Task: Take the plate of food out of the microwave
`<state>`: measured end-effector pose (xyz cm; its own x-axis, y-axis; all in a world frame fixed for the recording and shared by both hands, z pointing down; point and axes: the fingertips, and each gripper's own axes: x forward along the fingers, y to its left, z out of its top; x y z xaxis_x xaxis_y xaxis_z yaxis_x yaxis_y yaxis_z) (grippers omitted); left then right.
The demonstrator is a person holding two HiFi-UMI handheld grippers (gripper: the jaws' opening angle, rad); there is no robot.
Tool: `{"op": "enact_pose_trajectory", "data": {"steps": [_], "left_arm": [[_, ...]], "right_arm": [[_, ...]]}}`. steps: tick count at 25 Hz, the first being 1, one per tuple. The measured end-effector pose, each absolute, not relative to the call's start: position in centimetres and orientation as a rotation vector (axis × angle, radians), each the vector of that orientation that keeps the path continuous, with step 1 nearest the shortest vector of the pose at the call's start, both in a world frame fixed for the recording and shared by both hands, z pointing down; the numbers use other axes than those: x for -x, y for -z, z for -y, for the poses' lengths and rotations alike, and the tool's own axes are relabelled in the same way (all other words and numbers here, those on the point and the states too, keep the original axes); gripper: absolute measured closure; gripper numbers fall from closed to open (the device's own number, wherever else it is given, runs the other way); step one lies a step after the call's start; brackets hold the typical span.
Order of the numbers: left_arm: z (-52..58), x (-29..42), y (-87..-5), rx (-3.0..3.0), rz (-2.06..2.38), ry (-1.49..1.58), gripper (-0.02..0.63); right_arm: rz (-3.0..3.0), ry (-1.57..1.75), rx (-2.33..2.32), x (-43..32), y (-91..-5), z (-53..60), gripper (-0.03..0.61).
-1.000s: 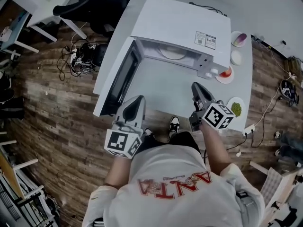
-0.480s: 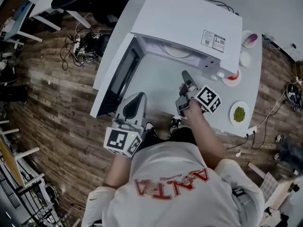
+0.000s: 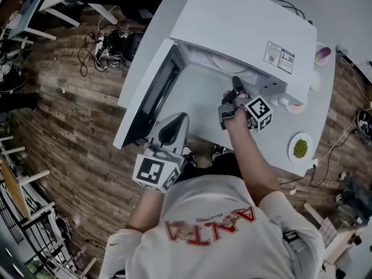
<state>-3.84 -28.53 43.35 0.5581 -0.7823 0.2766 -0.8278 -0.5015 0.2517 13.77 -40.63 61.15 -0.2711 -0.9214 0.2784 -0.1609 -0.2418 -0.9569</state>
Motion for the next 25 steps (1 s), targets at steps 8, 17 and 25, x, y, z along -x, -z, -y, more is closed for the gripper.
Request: {"op": "enact_pose_trajectory", "data": {"steps": [8, 17, 25], "left_arm": [[29.4, 4.0, -43.7, -2.442, 1.295, -0.191, 0.604], [30.2, 4.4, -44.3, -2.434, 1.288, -0.192, 0.604], [30.3, 4.3, -44.8, -2.427, 1.274, -0.202, 0.604]], "right_arm": [[-1.314, 1.592, 1.347, -13.3, -62.2, 42.7, 0.514], [-1.271, 1.607, 1.368, -13.4, -63.0, 43.5, 0.534], [-1.234, 1.612, 1.379, -14.1, -63.4, 43.8, 0.549]]}}
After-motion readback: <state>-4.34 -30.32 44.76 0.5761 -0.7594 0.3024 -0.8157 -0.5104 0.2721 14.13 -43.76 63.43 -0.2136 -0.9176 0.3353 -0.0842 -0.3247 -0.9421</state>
